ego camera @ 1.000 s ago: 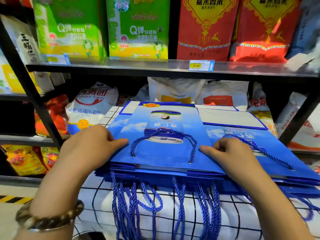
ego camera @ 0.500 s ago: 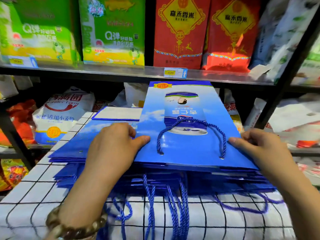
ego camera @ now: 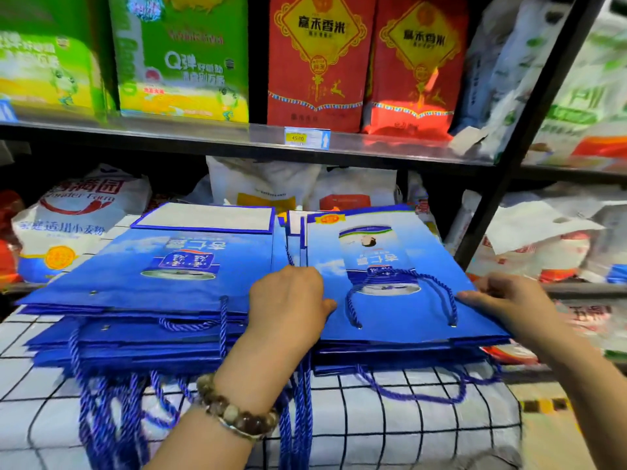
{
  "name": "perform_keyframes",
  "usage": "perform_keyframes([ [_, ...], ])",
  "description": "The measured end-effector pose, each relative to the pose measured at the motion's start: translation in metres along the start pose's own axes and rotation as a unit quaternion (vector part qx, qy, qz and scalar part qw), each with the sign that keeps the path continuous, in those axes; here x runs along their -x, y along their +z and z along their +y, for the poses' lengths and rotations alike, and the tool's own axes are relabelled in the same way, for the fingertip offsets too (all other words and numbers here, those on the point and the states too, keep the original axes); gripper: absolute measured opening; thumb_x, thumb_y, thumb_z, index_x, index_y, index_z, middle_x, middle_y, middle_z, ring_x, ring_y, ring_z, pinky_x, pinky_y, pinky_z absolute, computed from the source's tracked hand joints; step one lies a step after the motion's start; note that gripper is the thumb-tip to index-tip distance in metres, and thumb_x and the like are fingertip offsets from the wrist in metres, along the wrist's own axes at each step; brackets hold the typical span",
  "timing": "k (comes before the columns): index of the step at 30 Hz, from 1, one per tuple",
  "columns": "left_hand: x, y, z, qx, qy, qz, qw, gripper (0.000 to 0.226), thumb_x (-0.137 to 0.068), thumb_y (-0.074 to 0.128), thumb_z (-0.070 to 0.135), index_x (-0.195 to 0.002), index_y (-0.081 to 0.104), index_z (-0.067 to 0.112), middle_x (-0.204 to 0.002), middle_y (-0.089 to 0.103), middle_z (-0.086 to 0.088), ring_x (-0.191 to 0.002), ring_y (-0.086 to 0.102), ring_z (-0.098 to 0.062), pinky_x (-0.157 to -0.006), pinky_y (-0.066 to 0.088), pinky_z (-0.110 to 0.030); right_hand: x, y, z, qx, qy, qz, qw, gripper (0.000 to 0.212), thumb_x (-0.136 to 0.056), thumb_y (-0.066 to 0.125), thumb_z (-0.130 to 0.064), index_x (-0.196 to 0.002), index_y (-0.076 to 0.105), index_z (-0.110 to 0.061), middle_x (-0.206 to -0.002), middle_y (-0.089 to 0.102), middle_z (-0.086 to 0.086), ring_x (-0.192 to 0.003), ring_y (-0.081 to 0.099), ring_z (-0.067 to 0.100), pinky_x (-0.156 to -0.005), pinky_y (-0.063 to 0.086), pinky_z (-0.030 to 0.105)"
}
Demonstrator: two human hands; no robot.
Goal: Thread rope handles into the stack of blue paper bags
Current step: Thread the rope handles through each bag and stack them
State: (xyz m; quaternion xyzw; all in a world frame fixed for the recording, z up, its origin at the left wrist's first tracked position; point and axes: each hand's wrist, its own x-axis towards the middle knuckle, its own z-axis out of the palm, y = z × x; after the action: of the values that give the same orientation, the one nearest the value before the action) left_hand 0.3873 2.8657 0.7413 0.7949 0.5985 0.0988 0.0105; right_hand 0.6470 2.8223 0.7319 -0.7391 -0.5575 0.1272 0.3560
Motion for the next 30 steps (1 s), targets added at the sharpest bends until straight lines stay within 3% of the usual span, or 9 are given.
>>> perform_keyframes([
  [4, 0.006, -0.003, 0.016, -0.051, 0.072, 0.075, 0.993, 0.006, -0.09, 0.053, 0.019, -0.095, 0.055, 0.02, -0.106, 0.06, -0.006, -0.099, 0.058, -0.03, -0.064, 0.027, -0.027, -0.011, 0.016, 0.01, 0.01, 0.024, -0.053, 0.998, 0.031, -0.077, 0.071, -0.024, -0.062, 0.055, -0.002, -0.058, 0.054, 0.008, -0.054, 0.046, 0.018, -0.052, 0.03, 0.032],
  [6, 0.012, 0.007, 0.036, -0.017, 0.152, 0.083, 0.985, 0.019, -0.09, 0.05, 0.018, -0.108, 0.057, 0.016, -0.11, 0.055, -0.008, -0.105, 0.052, -0.032, -0.072, 0.031, -0.033, -0.015, 0.019, 0.012, 0.012, 0.03, -0.067, 0.997, 0.032, -0.078, 0.071, -0.026, -0.066, 0.057, 0.0, -0.063, 0.058, 0.012, -0.059, 0.049, 0.021, -0.055, 0.033, 0.032],
  [8, 0.018, 0.025, 0.056, 0.003, 0.198, 0.002, 0.98, 0.037, -0.094, 0.045, 0.035, -0.127, 0.045, 0.017, -0.131, 0.043, -0.011, -0.125, 0.037, -0.035, -0.093, 0.031, -0.04, -0.019, 0.02, 0.012, 0.021, 0.032, -0.076, 0.996, 0.031, -0.077, 0.071, -0.027, -0.065, 0.055, -0.004, -0.064, 0.057, 0.009, -0.06, 0.05, 0.02, -0.055, 0.035, 0.032],
  [10, 0.019, 0.042, 0.065, -0.027, 0.18, -0.084, 0.98, 0.055, -0.096, 0.037, 0.044, -0.144, 0.021, 0.023, -0.152, 0.018, -0.014, -0.139, 0.009, -0.041, -0.11, 0.011, -0.052, -0.023, 0.019, 0.01, 0.073, 0.035, -0.089, 0.993, 0.03, -0.076, 0.072, -0.031, -0.071, 0.056, -0.007, -0.068, 0.057, 0.006, -0.063, 0.051, 0.02, -0.053, 0.035, 0.028],
  [13, 0.015, 0.057, 0.064, -0.052, 0.162, -0.094, 0.981, 0.055, -0.099, 0.034, 0.035, -0.146, 0.007, 0.026, -0.155, 0.002, -0.017, -0.138, -0.001, -0.047, -0.109, 0.006, -0.06, -0.028, 0.021, 0.0, 0.213, 0.007, -0.053, 0.976, 0.045, -0.074, 0.072, -0.036, -0.107, 0.052, -0.013, -0.093, 0.06, 0.006, -0.08, 0.056, 0.021, -0.058, 0.04, 0.027],
  [15, 0.01, 0.059, 0.064, -0.062, 0.164, -0.098, 0.98, 0.058, -0.099, 0.037, 0.033, -0.147, 0.005, 0.025, -0.154, 0.003, -0.019, -0.138, 0.005, -0.047, -0.108, 0.011, -0.058, -0.034, 0.031, -0.013, 0.259, -0.058, -0.035, 0.964, 0.059, -0.081, 0.066, -0.038, -0.13, 0.04, -0.017, -0.123, 0.055, 0.009, -0.105, 0.055, 0.027, -0.079, 0.044, 0.034],
  [18, 0.004, 0.059, 0.066, -0.062, 0.148, -0.097, 0.982, 0.062, -0.098, 0.036, 0.042, -0.147, 0.007, 0.018, -0.154, 0.007, -0.021, -0.139, 0.01, -0.041, -0.108, 0.018, -0.052, -0.046, 0.062, -0.033, 0.214, -0.101, -0.114, 0.965, 0.067, -0.09, 0.05, -0.043, -0.144, 0.023, -0.016, -0.149, 0.03, 0.008, -0.134, 0.033, 0.025, -0.107, 0.03, 0.035],
  [23, 0.007, 0.064, 0.063, -0.059, 0.123, -0.101, 0.986, 0.062, -0.096, 0.028, 0.051, -0.147, 0.009, 0.021, -0.155, 0.003, -0.013, -0.139, -0.007, -0.043, -0.107, -0.001, -0.063, -0.062, 0.103, -0.022, 0.279, -0.081, -0.258, 0.922, 0.06, -0.096, 0.024, -0.049, -0.148, 0.004, -0.026, -0.157, -0.007, 0.002, -0.144, -0.005, 0.022, -0.115, 0.003, 0.049],
  [30, 0.004, 0.055, 0.06, -0.04, 0.117, -0.115, 0.986, 0.069, -0.094, 0.022, 0.056, -0.147, 0.009, 0.015, -0.155, 0.003, -0.016, -0.14, 0.002, -0.039, -0.109, 0.01, -0.057, -0.069, 0.099, -0.031, 0.314, -0.063, -0.314, 0.894, 0.059, -0.097, 0.018, -0.048, -0.148, 0.002, -0.024, -0.157, -0.007, 0.004, -0.144, -0.005, 0.025, -0.115, 0.005, 0.05],
])
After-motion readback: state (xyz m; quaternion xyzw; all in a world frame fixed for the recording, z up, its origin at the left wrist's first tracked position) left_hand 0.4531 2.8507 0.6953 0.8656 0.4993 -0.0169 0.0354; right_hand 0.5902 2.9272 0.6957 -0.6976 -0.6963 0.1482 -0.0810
